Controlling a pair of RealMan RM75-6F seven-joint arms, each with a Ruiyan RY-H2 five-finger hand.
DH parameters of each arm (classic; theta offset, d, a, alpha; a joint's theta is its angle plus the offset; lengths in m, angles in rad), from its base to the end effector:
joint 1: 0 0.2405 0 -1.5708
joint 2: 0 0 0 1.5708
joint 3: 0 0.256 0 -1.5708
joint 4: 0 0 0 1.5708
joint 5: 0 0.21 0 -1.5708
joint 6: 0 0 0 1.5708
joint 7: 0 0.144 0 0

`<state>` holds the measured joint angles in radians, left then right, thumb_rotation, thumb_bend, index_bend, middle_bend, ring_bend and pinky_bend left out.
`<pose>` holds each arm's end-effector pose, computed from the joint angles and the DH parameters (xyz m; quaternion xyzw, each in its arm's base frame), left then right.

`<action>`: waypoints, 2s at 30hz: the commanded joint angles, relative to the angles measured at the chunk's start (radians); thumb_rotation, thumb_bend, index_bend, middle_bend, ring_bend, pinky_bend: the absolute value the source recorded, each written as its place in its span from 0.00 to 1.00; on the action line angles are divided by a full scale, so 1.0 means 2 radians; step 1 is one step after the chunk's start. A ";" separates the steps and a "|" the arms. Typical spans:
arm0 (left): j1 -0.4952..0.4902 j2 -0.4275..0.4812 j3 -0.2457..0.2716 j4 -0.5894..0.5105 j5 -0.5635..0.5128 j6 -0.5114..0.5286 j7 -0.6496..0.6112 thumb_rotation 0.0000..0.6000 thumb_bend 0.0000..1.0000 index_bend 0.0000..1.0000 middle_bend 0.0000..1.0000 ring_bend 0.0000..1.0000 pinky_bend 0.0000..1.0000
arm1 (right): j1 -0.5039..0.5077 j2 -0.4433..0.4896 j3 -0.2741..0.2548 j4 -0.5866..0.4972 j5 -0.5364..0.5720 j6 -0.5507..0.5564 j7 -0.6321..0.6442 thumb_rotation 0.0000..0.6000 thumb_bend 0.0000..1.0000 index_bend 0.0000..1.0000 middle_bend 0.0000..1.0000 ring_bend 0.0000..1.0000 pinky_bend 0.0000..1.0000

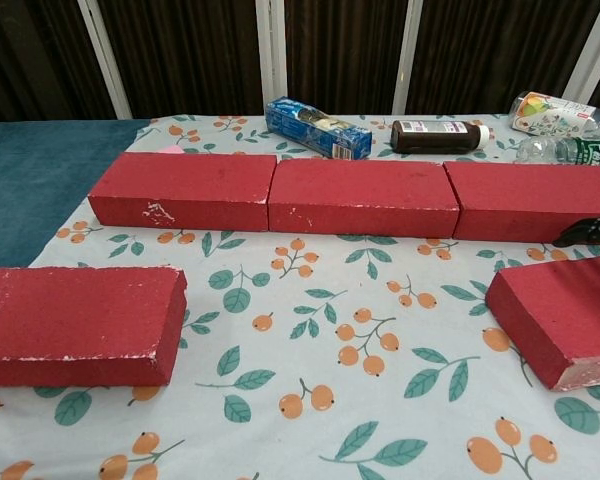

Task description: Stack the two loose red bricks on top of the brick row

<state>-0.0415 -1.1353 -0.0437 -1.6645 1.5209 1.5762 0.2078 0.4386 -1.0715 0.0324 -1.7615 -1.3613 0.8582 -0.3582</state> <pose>-0.2997 0.1654 0.1597 -0.5998 -0.3309 -0.3612 0.6326 -0.2557 -0.2484 0.0833 0.8060 -0.3566 0.2006 0.4276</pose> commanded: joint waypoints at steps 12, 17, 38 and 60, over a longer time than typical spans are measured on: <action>-0.004 -0.005 -0.001 -0.001 -0.004 -0.009 0.014 1.00 0.00 0.04 0.00 0.00 0.16 | 0.022 -0.012 0.002 0.010 0.054 -0.014 -0.034 1.00 0.20 0.00 0.00 0.00 0.00; -0.006 -0.008 -0.001 -0.001 -0.005 -0.013 0.021 1.00 0.00 0.04 0.00 0.00 0.16 | 0.026 -0.013 -0.001 0.012 0.061 -0.015 -0.041 1.00 0.20 0.00 0.00 0.00 0.00; -0.007 -0.010 0.000 -0.001 -0.003 -0.013 0.024 1.00 0.00 0.04 0.00 0.00 0.16 | 0.053 -0.024 -0.018 0.011 0.117 -0.021 -0.087 1.00 0.21 0.00 0.02 0.00 0.00; -0.007 -0.011 0.001 0.000 0.001 -0.011 0.022 1.00 0.00 0.04 0.00 0.00 0.16 | 0.068 -0.017 -0.033 -0.001 0.135 -0.007 -0.096 1.00 0.20 0.33 0.34 0.09 0.00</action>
<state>-0.0562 -1.1571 -0.0420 -1.6639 1.5234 1.5533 0.2512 0.5730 -1.1083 -0.0324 -1.7618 -1.0902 0.8437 -0.5519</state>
